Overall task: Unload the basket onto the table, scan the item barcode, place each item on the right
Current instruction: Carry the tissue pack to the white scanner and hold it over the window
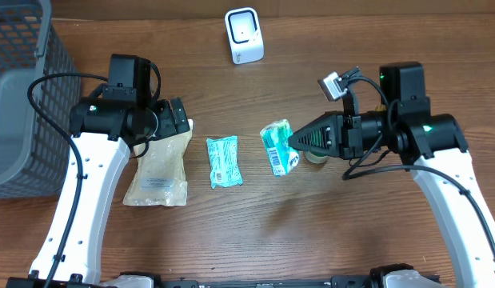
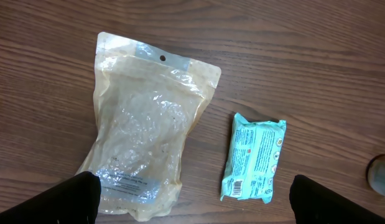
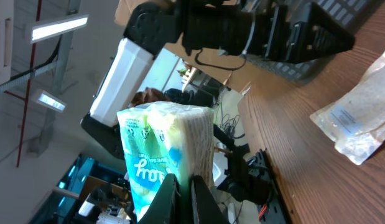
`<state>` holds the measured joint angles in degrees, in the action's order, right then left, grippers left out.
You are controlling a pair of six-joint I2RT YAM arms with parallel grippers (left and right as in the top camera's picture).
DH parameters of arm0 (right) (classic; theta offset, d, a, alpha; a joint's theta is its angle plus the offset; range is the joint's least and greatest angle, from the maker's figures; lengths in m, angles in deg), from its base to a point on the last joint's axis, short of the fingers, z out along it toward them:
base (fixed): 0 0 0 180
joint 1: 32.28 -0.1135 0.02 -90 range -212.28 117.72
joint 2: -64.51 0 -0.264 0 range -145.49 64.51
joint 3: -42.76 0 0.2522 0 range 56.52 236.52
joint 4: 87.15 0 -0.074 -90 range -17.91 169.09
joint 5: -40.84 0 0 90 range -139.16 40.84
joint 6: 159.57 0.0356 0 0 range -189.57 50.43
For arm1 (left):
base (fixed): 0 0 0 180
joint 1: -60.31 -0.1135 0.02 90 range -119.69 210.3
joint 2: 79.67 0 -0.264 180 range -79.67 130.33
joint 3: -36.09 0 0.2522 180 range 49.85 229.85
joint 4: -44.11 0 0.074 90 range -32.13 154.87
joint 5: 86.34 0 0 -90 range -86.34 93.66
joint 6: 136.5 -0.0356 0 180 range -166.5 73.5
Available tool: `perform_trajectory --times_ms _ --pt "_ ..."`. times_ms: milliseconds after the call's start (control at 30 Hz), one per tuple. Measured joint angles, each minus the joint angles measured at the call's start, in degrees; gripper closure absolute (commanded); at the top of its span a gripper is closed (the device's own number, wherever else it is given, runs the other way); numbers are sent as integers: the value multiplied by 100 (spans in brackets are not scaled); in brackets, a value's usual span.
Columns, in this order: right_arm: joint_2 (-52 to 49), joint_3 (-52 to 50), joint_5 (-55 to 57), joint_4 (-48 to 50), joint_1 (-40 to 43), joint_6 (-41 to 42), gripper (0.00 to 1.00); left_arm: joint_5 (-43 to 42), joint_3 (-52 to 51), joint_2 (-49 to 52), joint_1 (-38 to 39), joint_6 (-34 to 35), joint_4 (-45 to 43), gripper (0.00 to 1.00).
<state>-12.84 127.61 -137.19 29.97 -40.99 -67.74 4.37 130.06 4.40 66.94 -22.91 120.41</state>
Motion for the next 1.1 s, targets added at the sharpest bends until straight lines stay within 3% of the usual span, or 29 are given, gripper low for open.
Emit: perform_trajectory --times_ms 700,800,1100 --pt "57 0 149 -42 0 588 96 0 0 0 0 0 0 1" --pt "57 0 848 -72 0 586 96 0 0 0 0 -2 0 0" --pt "50 -7 4806 190 -612 979 97 0 0 0 0 0 0 0"
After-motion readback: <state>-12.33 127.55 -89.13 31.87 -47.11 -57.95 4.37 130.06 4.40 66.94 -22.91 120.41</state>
